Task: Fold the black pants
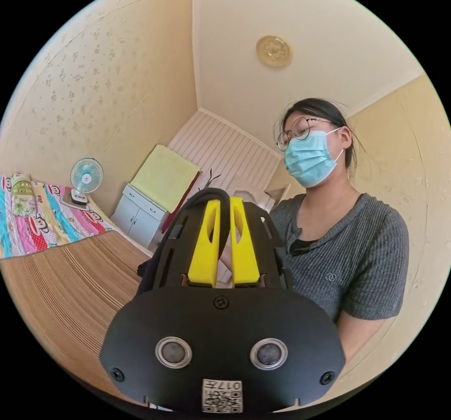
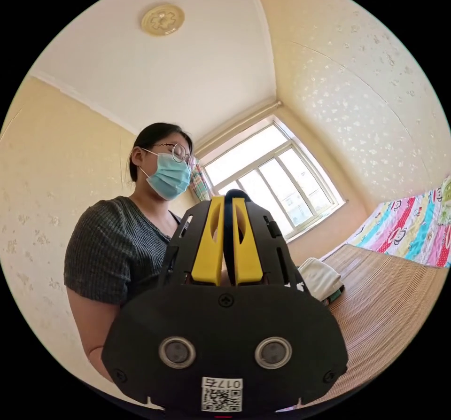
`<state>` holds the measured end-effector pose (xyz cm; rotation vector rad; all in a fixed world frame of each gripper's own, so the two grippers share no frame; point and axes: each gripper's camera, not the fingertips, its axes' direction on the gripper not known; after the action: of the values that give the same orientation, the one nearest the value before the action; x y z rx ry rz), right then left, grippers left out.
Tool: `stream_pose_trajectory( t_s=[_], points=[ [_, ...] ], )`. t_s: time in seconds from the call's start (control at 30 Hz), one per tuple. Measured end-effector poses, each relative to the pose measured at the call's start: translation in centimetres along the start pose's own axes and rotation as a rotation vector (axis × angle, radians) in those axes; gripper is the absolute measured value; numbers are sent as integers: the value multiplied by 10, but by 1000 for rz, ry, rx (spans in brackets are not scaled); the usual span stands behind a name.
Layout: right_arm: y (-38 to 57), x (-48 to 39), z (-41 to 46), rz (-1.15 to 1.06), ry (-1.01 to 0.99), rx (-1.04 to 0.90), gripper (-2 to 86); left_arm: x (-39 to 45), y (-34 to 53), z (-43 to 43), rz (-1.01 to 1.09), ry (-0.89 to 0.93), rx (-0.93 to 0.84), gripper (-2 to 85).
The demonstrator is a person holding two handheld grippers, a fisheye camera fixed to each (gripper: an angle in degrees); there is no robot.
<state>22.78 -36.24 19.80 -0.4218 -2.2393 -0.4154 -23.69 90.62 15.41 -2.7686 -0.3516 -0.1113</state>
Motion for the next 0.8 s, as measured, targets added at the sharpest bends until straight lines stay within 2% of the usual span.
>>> stream_pose_trajectory(
  t_s=[0.1, 0.17, 0.2, 0.27, 0.33, 0.5, 0.63, 0.7, 0.77, 0.8],
  points=[
    [-15, 18, -2, 100, 125, 46, 21, -23, -10, 5, -58, -101, 48, 37],
    [-23, 62, -16, 259, 347, 20, 20, -60, -13, 6, -147, -232, 47, 37],
    [-24, 76, -19, 297, 414, 3, 21, -95, -10, 7, -212, -329, 28, 37],
    [-23, 140, -25, 422, 701, -127, 21, -162, 1, 6, -352, -423, -5, 37],
    [-13, 194, -29, 538, 808, -199, 21, -251, 23, 4, -537, -493, -65, 37],
    [47, 275, -54, 715, 712, -144, 25, -339, 81, -15, -694, -606, -104, 46],
    [146, 299, -71, 921, 917, -268, 30, -383, 192, -11, -928, -687, -255, 65],
    [201, 303, -89, 1081, 967, -298, 32, -396, 253, -7, -1059, -665, -335, 66],
    [278, 300, -116, 1397, 978, -321, 38, -403, 316, -6, -1229, -652, -424, 90],
    [294, 297, -122, 1455, 961, -326, 39, -403, 350, -10, -1316, -654, -457, 94]
  ],
)
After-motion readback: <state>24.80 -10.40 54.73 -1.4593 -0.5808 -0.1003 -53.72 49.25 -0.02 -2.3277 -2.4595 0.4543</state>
